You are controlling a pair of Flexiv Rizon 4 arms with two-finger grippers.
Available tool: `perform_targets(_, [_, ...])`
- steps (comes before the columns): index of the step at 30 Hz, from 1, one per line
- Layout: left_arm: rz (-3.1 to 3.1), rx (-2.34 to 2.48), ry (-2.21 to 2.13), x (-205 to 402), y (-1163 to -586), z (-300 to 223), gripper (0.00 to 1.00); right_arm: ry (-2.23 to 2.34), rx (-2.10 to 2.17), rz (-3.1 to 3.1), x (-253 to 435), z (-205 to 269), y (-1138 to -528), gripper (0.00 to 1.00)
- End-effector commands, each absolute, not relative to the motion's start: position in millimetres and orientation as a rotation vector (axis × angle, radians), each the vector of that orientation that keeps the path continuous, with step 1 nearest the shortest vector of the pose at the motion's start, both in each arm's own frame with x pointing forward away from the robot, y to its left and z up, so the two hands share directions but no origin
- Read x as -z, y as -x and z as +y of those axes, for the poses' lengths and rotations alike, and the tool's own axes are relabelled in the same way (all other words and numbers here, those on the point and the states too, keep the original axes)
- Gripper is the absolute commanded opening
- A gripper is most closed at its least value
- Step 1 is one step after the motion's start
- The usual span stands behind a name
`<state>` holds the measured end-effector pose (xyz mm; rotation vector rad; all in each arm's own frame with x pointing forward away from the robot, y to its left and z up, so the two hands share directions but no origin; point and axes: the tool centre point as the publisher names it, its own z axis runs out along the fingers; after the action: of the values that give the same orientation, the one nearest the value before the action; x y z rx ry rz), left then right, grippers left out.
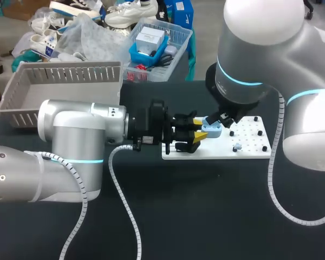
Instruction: Pick up each earbud case from the left stands, insert the matching earbuds, close the lid, and place the case in the box.
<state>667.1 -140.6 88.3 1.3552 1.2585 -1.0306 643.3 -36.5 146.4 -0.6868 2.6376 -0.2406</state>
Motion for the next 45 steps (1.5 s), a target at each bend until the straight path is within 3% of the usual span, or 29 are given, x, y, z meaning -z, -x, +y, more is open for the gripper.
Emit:
perform_targets(1, [1.258,1.031,-1.356,-88,-668,-141,0.00,0.529,0.233,2.662,-147,-33,-646,0.00])
perform_targets(11, [1.258,1.031,-1.356,-88,-668,-141,0.00,0.247,0.224,2.665,-157,-21,-645,0.00])
perform_targets(45, [1.258,1.031,-1.356,-88,-668,-141,0.00,-0.018,0.287,2.698,-162,-18,-643,0.00])
